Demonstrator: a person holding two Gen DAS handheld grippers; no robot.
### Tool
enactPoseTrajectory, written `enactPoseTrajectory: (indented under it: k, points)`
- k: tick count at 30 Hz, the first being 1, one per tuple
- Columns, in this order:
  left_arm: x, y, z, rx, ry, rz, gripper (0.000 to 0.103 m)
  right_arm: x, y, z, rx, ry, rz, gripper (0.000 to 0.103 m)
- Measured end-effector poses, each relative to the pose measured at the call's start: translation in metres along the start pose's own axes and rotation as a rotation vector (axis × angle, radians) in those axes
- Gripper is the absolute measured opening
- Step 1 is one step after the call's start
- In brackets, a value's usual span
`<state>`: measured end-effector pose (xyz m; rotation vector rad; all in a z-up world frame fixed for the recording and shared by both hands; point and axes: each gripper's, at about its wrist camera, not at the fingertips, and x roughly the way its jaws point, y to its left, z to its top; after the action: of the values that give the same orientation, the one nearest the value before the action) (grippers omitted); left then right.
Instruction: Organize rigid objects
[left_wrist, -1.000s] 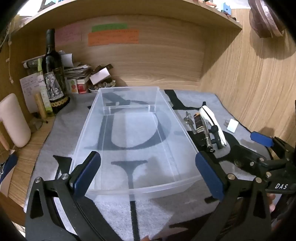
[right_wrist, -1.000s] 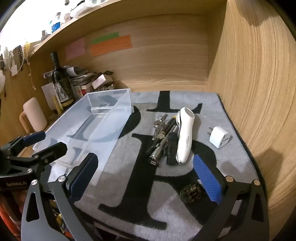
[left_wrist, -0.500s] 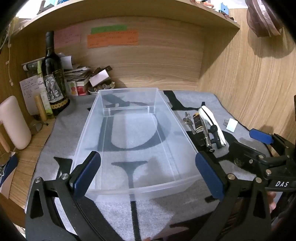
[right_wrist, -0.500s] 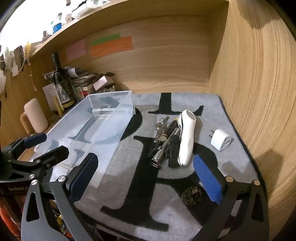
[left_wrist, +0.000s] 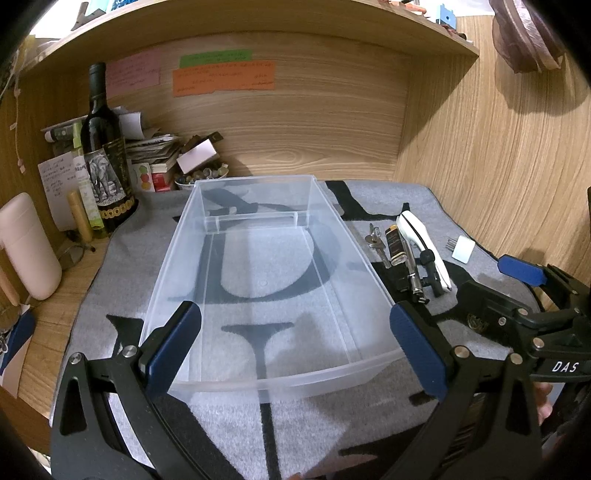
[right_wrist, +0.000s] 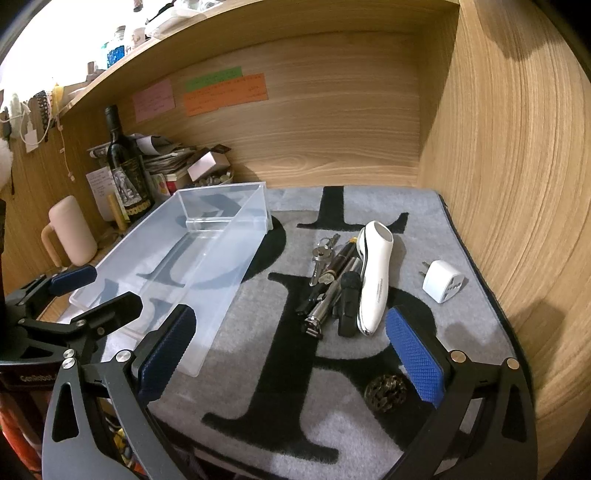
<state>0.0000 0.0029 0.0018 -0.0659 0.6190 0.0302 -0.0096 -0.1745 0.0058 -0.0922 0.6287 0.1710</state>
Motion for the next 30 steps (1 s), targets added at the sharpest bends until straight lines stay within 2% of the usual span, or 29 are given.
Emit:
enactPoseTrajectory:
  k: [30]
  points:
    - [-0.0014,-0.0018,0.0022,-0.007,-0.003,-0.012,0.103,0.0002,0.0031,0.0014,-0.003,-0.003,0.001,0.103]
